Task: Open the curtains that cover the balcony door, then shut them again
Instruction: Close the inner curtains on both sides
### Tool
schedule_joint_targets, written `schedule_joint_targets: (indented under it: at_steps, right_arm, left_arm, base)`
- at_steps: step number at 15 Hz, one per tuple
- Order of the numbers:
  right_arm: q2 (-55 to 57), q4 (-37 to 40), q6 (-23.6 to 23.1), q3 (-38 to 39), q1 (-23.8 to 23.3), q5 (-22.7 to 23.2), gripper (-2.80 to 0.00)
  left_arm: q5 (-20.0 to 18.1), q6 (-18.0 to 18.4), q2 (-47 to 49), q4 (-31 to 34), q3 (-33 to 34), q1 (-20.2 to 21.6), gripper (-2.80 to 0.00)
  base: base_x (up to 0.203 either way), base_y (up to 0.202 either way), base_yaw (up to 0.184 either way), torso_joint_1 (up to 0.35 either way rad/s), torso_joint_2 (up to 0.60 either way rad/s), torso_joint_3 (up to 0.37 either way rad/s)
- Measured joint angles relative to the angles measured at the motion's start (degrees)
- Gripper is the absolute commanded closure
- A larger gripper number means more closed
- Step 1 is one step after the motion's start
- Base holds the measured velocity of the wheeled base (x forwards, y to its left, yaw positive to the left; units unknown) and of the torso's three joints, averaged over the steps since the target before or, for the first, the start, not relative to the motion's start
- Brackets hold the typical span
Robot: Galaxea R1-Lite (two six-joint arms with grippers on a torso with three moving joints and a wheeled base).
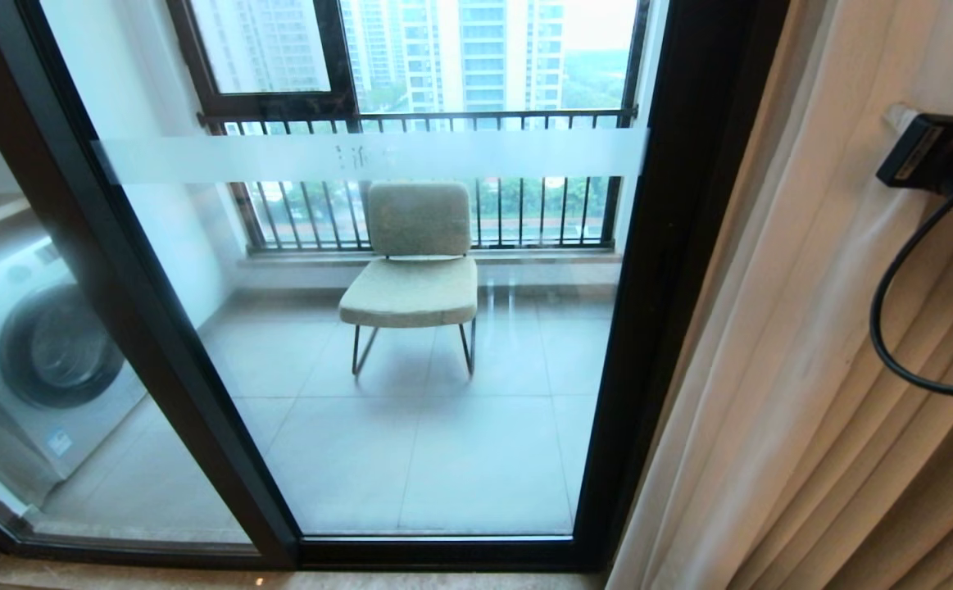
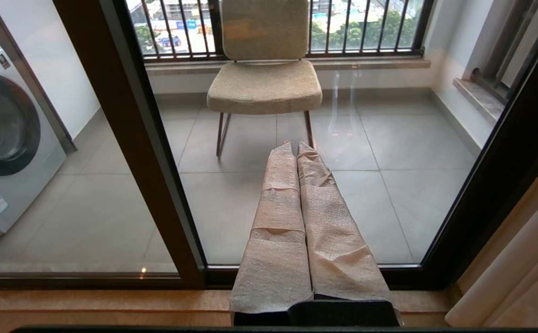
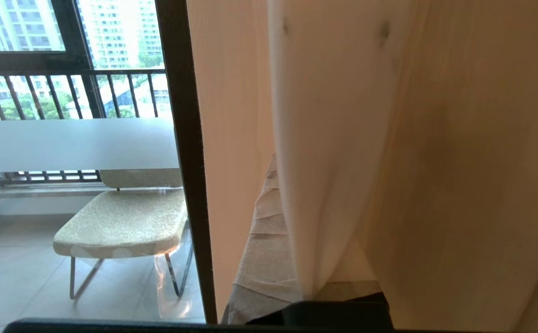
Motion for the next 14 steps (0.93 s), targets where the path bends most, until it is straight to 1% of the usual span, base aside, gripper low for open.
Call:
schedule_joint_targets:
  at_steps: [10, 12, 14]
  right_arm:
    - [0.2, 0.0, 0.0, -0.6, 0.3, -0.2, 0.00]
    - [0.3, -0.1, 0.0, -0.5, 0.3, -0.3, 0.00]
    - [0.6, -1.2, 0.0, -0.5, 0.3, -0.4, 0.00]
  left_arm:
    - [0.0, 0.0, 0.0, 0.0, 0.0, 0.0, 0.00]
    - [0.0, -0.3, 0.0, 0.0, 0.0, 0.1, 0.00]
    - [0.0, -0.4, 0.0, 0.0, 0.0, 0.0, 0.00]
  base:
    - [0.000, 0.000, 0.000, 0.000, 0.00, 0.000]
    - [0.002, 0.064, -0.001, 0.003, 0.00, 0.002]
    - [0.001, 0.164, -0.001, 0.001, 0.00, -0.002]
